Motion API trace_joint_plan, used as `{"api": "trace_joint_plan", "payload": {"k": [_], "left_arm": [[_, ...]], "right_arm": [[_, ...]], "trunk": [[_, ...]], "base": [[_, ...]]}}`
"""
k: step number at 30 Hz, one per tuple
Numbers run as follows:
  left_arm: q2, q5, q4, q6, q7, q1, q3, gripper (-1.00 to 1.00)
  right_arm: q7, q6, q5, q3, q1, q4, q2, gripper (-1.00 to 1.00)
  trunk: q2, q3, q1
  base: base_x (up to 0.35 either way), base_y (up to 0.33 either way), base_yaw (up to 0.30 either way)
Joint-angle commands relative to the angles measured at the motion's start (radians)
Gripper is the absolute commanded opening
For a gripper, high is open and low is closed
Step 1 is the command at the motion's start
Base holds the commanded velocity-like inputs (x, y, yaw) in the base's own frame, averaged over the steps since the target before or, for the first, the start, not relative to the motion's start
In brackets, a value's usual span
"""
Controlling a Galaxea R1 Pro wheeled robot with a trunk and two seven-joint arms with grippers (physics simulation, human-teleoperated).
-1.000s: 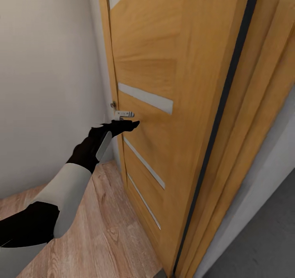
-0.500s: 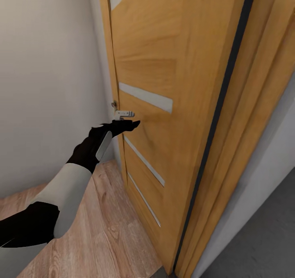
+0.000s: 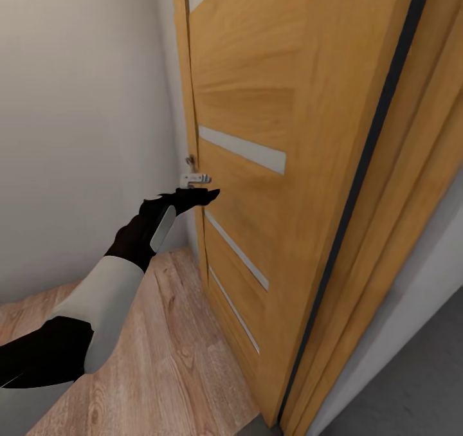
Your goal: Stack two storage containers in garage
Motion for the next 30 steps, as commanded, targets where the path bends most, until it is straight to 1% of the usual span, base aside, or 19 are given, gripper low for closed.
{"api": "trace_joint_plan", "payload": {"k": [1,12,27,30], "left_arm": [[0.000,0.005,-0.001,0.006,0.000,-0.001,0.000,1.00],[-0.001,0.005,-0.001,0.006,0.001,-0.001,0.000,1.00],[-0.001,0.004,0.001,0.006,0.005,-0.001,0.001,1.00],[-0.001,0.004,0.001,0.005,0.008,-0.001,0.002,1.00]], "right_arm": [[0.001,0.000,0.001,0.001,0.000,0.000,0.000,1.00],[0.000,0.000,0.001,0.001,0.000,-0.001,0.000,1.00],[0.000,0.000,0.001,0.001,0.000,0.000,0.000,1.00],[0.000,0.000,0.001,0.001,0.000,0.000,0.000,1.00]], "trunk": [[-0.001,-0.002,0.000],[-0.001,-0.005,0.000],[-0.001,-0.012,0.000],[-0.001,-0.012,0.000]], "base": [[-0.002,0.000,0.125],[-0.001,0.000,0.071],[0.000,0.000,0.231],[0.000,0.000,0.126]]}}
